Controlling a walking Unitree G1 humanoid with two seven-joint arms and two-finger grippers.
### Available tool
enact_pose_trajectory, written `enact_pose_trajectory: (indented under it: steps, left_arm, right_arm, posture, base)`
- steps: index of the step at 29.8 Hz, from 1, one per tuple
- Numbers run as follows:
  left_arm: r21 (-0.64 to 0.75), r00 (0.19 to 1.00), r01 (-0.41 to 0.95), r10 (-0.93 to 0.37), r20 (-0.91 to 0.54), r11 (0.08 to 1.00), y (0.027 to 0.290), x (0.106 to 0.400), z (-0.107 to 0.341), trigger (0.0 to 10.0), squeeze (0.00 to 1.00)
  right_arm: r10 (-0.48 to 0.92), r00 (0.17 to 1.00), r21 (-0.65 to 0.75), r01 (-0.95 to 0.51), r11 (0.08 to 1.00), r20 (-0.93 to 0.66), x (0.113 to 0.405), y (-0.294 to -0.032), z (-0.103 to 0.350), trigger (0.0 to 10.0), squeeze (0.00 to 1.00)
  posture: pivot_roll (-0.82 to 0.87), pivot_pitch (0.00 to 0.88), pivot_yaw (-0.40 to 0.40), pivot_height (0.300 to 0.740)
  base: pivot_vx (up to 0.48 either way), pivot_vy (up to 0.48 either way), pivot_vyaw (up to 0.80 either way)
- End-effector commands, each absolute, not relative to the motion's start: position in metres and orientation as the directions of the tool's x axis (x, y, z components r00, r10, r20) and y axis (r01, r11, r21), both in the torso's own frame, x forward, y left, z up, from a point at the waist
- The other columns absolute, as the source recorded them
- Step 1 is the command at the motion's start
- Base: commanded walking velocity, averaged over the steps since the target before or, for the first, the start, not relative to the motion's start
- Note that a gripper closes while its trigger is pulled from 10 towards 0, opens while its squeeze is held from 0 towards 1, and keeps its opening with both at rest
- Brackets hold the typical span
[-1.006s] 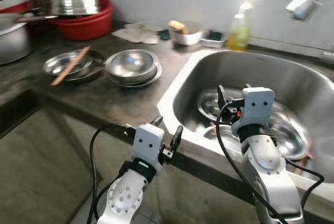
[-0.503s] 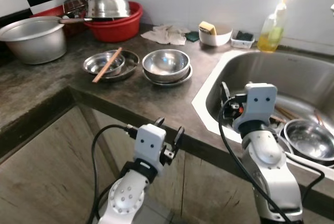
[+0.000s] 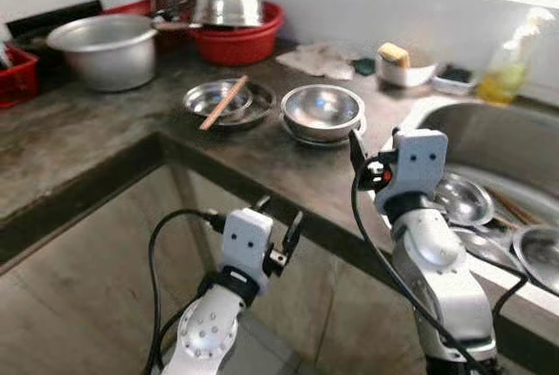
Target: Kitchen organization
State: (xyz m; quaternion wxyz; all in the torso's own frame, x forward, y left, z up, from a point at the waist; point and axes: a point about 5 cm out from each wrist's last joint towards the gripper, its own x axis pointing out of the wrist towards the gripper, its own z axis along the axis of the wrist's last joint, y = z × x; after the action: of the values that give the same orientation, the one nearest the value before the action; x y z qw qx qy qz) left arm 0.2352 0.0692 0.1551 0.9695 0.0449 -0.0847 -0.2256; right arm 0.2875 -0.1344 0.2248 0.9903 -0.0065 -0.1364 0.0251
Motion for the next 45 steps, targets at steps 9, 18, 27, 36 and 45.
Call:
enact_pose_trajectory:
  steps: [9, 18, 27, 36, 45]
  left_arm:
    - [0.135, 0.884, 0.428, -0.445, 0.143, 0.894, 0.068, 0.236, 0.155, 10.0, 0.0]
    - [0.151, 0.889, 0.415, -0.435, 0.145, 0.897, 0.068, 0.236, 0.155, 10.0, 0.0]
    - [0.186, 0.905, 0.38, -0.406, 0.129, 0.906, 0.073, 0.239, 0.152, 10.0, 0.0]
    - [0.173, 0.91, 0.372, -0.395, 0.125, 0.912, 0.073, 0.24, 0.152, 10.0, 0.0]
    - [0.169, 0.911, 0.371, -0.393, 0.126, 0.913, 0.072, 0.24, 0.151, 10.0, 0.0]
  right_arm:
    - [0.052, 0.963, -0.008, -0.052, 0.999, 0.263, 0.293, -0.137, 0.228, 10.0, 0.0]
    - [0.072, 0.96, -0.059, -0.058, 0.997, 0.27, 0.301, -0.133, 0.233, 10.0, 0.0]
    - [0.102, 0.959, -0.056, -0.09, 0.994, 0.265, 0.311, -0.131, 0.238, 10.0, 0.0]
    - [0.12, 0.953, -0.071, -0.104, 0.992, 0.28, 0.317, -0.131, 0.245, 10.0, 0.0]
    - [0.119, 0.948, -0.078, -0.1, 0.992, 0.296, 0.325, -0.132, 0.253, 10.0, 0.0]
  posture:
    - [0.09, 0.08, 0.006, 0.74]
    - [0.09, 0.09, 0.003, 0.74]
    - [0.09, 0.095, 0.002, 0.74]
    - [0.09, 0.094, -0.003, 0.74]
    - [0.1, 0.099, -0.005, 0.74]
  base:
    - [0.0, 0.0, 0.0]
    - [0.0, 0.0, 0.24]
    - [0.293, 0.0, 0.06]
    - [0.315, 0.0, 0.0]
    - [0.0, 0.0, 0.0]
